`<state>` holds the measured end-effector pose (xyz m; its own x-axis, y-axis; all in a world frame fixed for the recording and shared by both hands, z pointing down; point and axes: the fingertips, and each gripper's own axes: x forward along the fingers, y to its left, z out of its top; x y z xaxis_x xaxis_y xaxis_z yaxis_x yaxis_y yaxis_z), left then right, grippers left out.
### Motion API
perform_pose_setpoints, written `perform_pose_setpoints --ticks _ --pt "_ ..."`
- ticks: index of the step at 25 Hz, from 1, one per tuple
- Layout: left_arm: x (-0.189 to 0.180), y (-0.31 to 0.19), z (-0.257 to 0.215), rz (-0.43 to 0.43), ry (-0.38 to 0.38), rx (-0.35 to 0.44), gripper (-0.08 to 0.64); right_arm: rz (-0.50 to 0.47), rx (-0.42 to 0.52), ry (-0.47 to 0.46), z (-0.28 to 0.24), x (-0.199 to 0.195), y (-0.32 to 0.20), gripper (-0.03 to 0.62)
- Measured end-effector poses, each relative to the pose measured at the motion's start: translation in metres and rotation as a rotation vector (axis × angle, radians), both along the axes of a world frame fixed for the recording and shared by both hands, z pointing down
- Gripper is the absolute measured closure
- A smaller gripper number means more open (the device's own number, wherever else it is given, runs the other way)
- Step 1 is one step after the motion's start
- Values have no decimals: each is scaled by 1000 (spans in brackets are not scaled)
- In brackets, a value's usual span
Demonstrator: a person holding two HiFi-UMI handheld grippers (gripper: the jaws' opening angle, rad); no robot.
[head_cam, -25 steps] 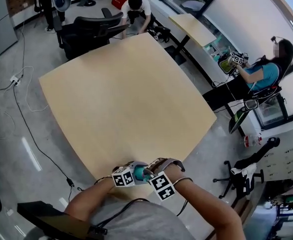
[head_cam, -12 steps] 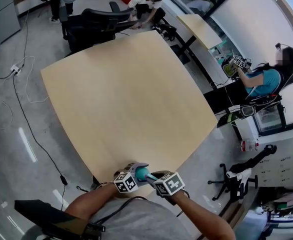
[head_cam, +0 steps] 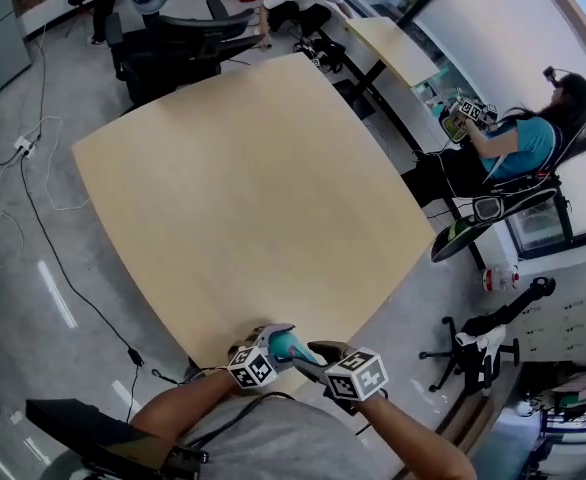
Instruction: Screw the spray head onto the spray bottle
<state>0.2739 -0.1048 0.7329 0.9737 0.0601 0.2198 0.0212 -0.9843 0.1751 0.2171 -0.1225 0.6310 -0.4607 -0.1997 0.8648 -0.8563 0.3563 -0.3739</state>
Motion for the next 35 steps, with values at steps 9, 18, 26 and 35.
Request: perform_pose_setpoints --ticks 9,18,26,35 --pt "-4 3 -1 196 20 -22 198 -1772 434 536 -29 17 8 399" --pt "-2 8 -1 230 13 -23 198 -2096 549 422 25 -1 30 399" --pt "-4 3 -2 181 17 -39 198 -1298 250 297 35 -16 14 469" --pt "-4 -5 4 -57 -25 36 198 -142 78 313 38 -8 -3 468"
